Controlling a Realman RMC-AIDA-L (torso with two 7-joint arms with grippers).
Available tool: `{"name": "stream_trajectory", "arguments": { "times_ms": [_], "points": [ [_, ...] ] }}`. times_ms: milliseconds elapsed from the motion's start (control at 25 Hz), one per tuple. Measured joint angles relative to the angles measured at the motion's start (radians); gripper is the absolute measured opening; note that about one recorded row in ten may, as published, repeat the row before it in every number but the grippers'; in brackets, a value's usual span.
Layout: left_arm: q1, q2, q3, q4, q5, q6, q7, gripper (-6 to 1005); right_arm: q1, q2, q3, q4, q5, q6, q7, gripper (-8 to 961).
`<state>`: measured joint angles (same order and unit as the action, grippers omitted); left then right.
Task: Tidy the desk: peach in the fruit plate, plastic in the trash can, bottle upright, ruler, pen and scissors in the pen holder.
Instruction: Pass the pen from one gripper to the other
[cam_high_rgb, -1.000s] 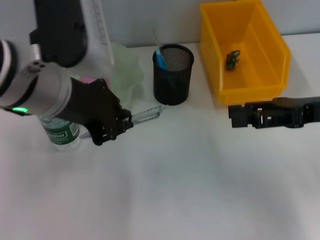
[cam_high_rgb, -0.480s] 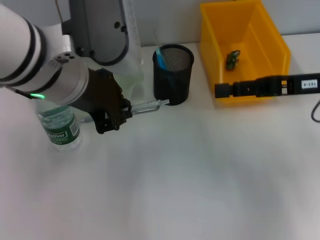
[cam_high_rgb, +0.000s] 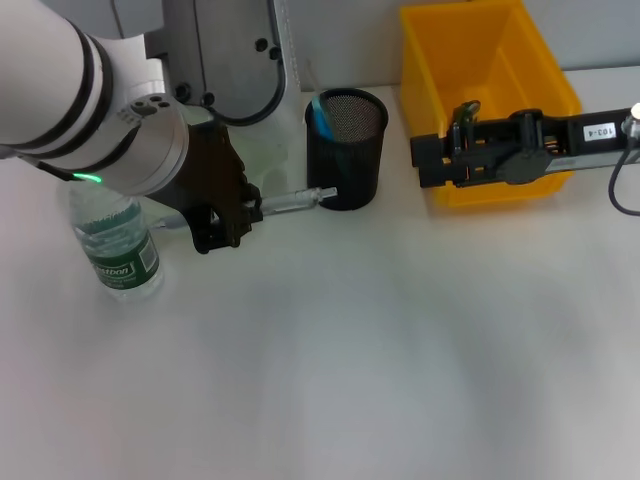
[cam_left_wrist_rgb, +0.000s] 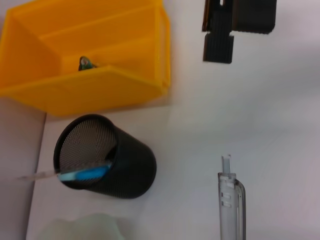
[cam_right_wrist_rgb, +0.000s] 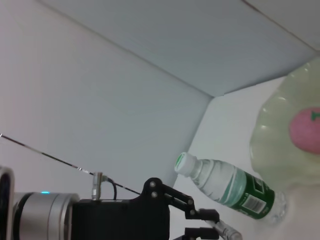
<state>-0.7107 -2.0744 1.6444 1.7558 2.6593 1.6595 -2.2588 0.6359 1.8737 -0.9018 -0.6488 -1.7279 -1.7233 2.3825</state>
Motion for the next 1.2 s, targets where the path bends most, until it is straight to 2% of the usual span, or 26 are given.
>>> {"name": "stream_trajectory", "arguments": {
  "times_ms": [200,480,1000,1200],
  "points": [
    [-0.015,-0.001,0.012,-0.003,0.018,0.001,-0.018,144,0.005,-0.001,0.0,0.0,-0.01,0.01,0.033,757],
    [-0.034,-0.004,0.022,-0.003,0.018,0.005,-0.04,144,0.021,0.013,-0.01,0.002,-0.025,0.037,0.034,758],
    [-0.063,-0.004,0.034,-0.014,0.016,0.01,-0.073,145,0.048,0.074,-0.014,0.011,-0.048,0.115,0.011,743],
    [-0.06,-0.004,0.044,-0.019,0.018,0.017,-0.076,145,0.073,0.083,-0.02,0.066,-0.051,0.141,-0.007,737]
  ]
}}
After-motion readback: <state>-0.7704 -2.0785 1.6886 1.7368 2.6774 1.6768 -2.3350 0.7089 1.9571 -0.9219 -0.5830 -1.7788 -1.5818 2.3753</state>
